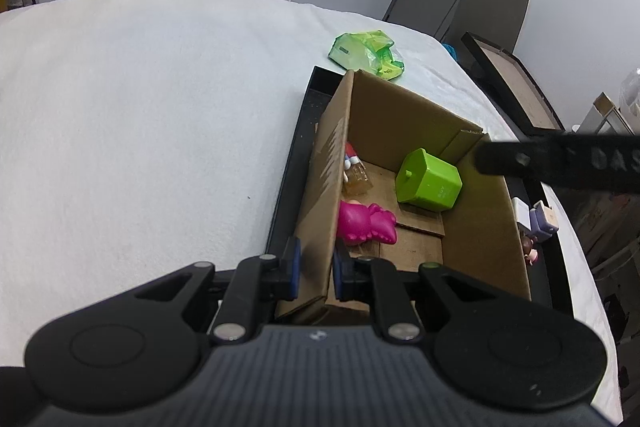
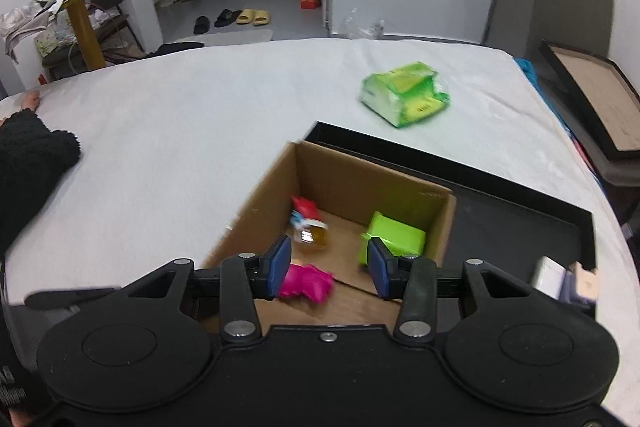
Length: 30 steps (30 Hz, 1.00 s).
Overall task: Organize rigid objects
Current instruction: 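Move the right gripper to the brown-haired doll head and grasp it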
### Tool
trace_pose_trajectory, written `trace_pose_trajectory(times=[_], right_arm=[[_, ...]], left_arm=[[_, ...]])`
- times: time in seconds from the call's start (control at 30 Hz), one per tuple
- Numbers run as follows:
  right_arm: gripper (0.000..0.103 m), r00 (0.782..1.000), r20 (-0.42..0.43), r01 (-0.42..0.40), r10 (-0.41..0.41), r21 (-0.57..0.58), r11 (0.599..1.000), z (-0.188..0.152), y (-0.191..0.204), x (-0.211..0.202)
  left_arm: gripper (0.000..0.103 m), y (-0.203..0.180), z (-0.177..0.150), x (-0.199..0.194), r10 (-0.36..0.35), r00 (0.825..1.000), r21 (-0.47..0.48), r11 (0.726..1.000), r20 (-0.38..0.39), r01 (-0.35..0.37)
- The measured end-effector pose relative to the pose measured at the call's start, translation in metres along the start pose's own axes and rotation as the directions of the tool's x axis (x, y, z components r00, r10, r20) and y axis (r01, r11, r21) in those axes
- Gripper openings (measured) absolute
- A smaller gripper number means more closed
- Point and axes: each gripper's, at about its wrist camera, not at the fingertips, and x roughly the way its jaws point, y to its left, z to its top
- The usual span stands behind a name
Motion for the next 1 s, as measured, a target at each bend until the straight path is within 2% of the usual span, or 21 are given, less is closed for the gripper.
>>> trace_pose_trajectory(times=[0.23, 0.6, 0.73, 0.8, 1.0], right_arm=[[0.043, 0.999, 0.003, 0.036, -0.036, 0.068, 0.997, -0.021, -0.042, -0.016], [0.043, 0.998, -0.005, 0.063, -0.064, 0.181, 0.981, -0.063, -0.104, -0.019], [0.046, 0.998, -0.008, 0.055, -0.055, 0.229, 0.972, -0.079, -0.127, -0.016], [0.053, 0.999, -0.001, 0.052, -0.053, 0.245, 0.968, -0.086, -0.137, -0.017], [0.059, 0.999, 0.019, 0.032, -0.04, 0.315, 0.948, -0.1, -0.163, -0.016]], left_arm=[[0.015, -0.005, 0.0, 0.0, 0.023, 1.0, 0.025, 0.999, -0.001, -0.023], [0.015, -0.017, 0.0, -0.005, 0.08, 0.997, 0.065, 0.995, 0.013, -0.08], [0.019, -0.024, -0.001, -0.005, 0.101, 0.995, 0.092, 0.991, 0.009, -0.102], [0.021, -0.028, 0.0, -0.004, 0.121, 0.993, 0.105, 0.987, 0.005, -0.121], [0.038, -0.046, 0.003, -0.005, 0.167, 0.986, 0.151, 0.975, -0.003, -0.165]])
